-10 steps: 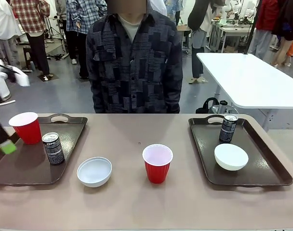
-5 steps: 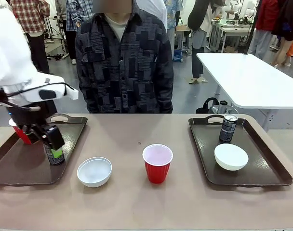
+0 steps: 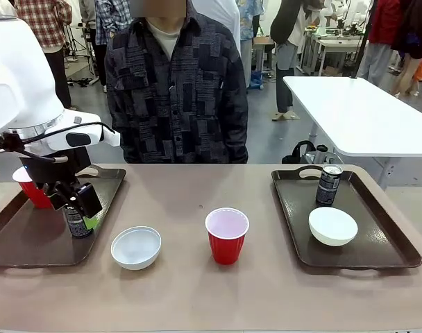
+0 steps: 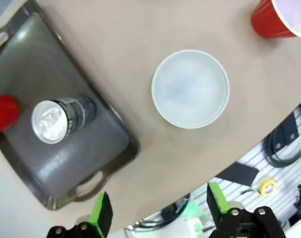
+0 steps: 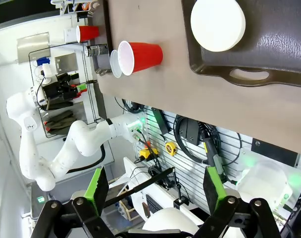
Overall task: Prepare tableware on both trays.
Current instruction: Pick up a Picnic Bowl from the table and place it on a Handle tray.
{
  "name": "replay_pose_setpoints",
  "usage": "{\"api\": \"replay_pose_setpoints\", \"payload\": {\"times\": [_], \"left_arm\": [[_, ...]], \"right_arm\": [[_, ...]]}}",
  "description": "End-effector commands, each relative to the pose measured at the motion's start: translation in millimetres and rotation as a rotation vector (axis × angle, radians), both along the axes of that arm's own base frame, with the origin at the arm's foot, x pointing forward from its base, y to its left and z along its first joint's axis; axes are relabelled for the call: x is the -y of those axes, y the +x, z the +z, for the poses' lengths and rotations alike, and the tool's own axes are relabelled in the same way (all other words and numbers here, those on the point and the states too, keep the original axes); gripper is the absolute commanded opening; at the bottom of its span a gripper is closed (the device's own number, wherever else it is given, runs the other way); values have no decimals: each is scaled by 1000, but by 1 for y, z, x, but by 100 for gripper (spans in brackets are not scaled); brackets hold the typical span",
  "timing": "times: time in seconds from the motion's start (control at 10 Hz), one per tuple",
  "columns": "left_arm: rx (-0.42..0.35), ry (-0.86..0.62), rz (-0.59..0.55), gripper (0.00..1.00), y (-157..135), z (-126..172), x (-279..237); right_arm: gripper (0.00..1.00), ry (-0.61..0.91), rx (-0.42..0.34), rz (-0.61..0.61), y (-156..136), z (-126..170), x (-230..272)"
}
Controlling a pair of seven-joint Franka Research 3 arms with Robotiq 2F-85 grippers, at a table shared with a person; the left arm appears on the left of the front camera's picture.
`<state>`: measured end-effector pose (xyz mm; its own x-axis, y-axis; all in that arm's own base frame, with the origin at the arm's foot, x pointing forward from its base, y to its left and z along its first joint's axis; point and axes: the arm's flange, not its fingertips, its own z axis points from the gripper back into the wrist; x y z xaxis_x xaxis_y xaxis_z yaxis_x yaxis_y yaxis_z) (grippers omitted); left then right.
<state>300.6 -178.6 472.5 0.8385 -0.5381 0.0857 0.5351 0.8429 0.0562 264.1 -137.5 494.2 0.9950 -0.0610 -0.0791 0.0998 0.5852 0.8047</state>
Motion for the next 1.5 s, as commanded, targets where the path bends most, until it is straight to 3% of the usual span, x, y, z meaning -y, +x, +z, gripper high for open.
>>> {"api": "replay_pose_setpoints", "payload": {"times": [0.0, 0.3, 0.7, 0.9, 1.4], "left_arm": [[0, -4, -1, 100, 0, 1, 0], [-5, -109, 92, 100, 12, -31, 8], [-6, -78, 170, 100, 17, -80, 31], [54, -18, 191, 100, 21, -99, 41], [37, -36, 199, 100, 35, -131, 31]], "right_arm": [[100, 17, 4, -1, 0, 2, -1], [100, 17, 4, -1, 0, 2, -1], [100, 17, 4, -1, 0, 2, -1], [100, 17, 4, -1, 0, 2, -1], [100, 17, 4, -1, 0, 2, -1]]}}
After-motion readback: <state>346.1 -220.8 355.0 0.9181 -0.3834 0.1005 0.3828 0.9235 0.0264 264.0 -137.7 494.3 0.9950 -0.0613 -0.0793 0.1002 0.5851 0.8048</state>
